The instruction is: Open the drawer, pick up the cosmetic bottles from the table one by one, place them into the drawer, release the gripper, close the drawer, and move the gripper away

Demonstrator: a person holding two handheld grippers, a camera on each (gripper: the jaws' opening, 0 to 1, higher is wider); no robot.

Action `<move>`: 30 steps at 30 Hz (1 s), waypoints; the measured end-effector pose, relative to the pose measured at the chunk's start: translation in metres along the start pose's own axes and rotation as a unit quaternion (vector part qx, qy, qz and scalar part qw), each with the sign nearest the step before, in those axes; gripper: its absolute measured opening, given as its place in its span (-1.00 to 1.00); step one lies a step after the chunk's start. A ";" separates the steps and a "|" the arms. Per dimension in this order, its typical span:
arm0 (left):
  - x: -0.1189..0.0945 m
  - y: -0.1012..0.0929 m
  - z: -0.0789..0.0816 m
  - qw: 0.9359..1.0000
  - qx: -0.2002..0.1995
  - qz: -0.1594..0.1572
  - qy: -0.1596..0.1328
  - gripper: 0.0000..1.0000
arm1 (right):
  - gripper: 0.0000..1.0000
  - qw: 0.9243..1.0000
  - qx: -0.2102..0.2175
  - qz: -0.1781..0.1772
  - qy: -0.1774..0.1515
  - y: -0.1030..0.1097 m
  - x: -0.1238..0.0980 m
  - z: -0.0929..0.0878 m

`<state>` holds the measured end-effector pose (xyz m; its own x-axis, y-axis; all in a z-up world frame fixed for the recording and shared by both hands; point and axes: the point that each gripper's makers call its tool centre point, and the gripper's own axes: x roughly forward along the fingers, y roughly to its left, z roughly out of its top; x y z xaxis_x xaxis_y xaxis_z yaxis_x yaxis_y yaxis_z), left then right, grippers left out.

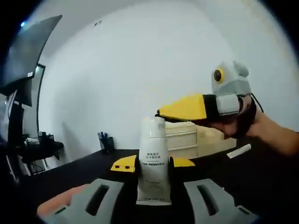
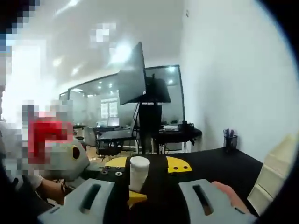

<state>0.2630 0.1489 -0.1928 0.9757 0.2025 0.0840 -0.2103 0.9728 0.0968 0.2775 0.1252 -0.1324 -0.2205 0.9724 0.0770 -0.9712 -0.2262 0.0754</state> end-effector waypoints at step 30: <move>0.057 0.045 0.010 0.999 0.028 0.013 0.029 -0.58 | -0.29 0.952 0.140 -0.169 -0.215 -0.114 -0.071 0.057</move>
<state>0.3085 0.2028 -0.1733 0.9714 0.2358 0.0298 -0.2375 0.9595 0.1512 0.4089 0.0789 -0.0898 0.2161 0.8919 0.3973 -0.9045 0.0296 0.4254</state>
